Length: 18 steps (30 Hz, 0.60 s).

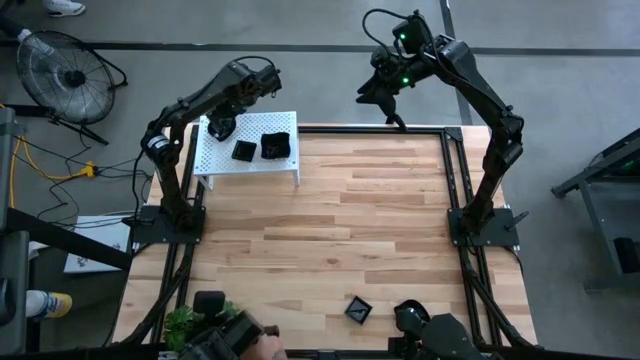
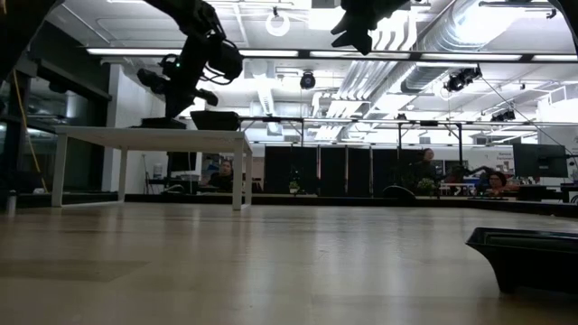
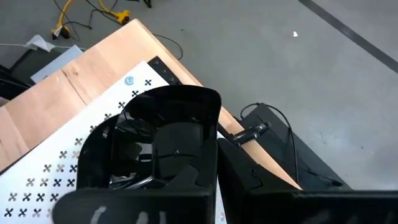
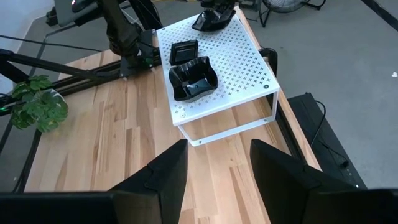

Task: Pick & Place Mini shaped plates
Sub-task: Stack the black leaf shaped plate on top of the black leaf shaped plate on the shelf

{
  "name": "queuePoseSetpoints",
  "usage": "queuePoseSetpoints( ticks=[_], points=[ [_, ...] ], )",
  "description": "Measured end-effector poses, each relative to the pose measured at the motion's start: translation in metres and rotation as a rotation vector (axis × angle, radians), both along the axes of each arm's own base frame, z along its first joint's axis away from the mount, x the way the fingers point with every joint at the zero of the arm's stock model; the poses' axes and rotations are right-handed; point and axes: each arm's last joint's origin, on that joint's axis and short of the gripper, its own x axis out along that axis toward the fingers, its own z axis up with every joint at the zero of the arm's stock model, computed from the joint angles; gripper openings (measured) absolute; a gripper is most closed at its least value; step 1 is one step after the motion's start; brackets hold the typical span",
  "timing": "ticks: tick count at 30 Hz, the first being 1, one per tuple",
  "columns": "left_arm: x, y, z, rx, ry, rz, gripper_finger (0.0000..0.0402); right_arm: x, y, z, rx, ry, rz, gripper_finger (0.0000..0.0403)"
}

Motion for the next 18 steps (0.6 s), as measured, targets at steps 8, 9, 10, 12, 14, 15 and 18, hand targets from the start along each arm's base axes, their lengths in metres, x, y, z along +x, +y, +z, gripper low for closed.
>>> queuePoseSetpoints(
  ticks=[8, 9, 10, 12, 14, 15, 18],
  points=[
    [-0.0016, -0.0028, -0.0005, -0.057, 0.01, -0.018, 0.0, -0.0002, 0.0002, -0.0003, 0.0, 0.003, 0.002, 0.0169],
    [-0.0017, -0.0031, -0.0006, -0.065, 0.008, -0.019, 0.0, -0.0002, 0.0002, -0.0003, 0.0, 0.003, 0.002, 0.0169],
    [-0.0016, -0.0042, -0.0007, -0.074, 0.01, -0.02, 0.0, -0.0002, 0.0002, -0.0003, 0.0, 0.003, 0.002, 0.0169],
    [-0.0017, -0.0069, -0.0006, -0.091, 0.021, -0.023, 0.0, -0.0002, 0.0002, -0.0003, 0.0, 0.003, 0.002, 0.0169],
    [-0.0018, -0.0068, -0.0003, -0.09, 0.022, -0.022, 0.0, -0.0002, 0.0002, -0.0003, 0.0, 0.003, 0.002, 0.0169],
    [-0.0018, -0.0069, -0.0003, -0.092, 0.021, -0.023, 0.0, -0.0002, 0.0002, -0.0003, 0.0, 0.003, 0.002, 0.0169],
    [-0.0018, -0.0072, -0.0005, -0.103, 0.016, -0.026, 0.0, -0.0003, 0.0001, -0.0003, 0.0, 0.004, 0.002, 0.0169]
  ],
)
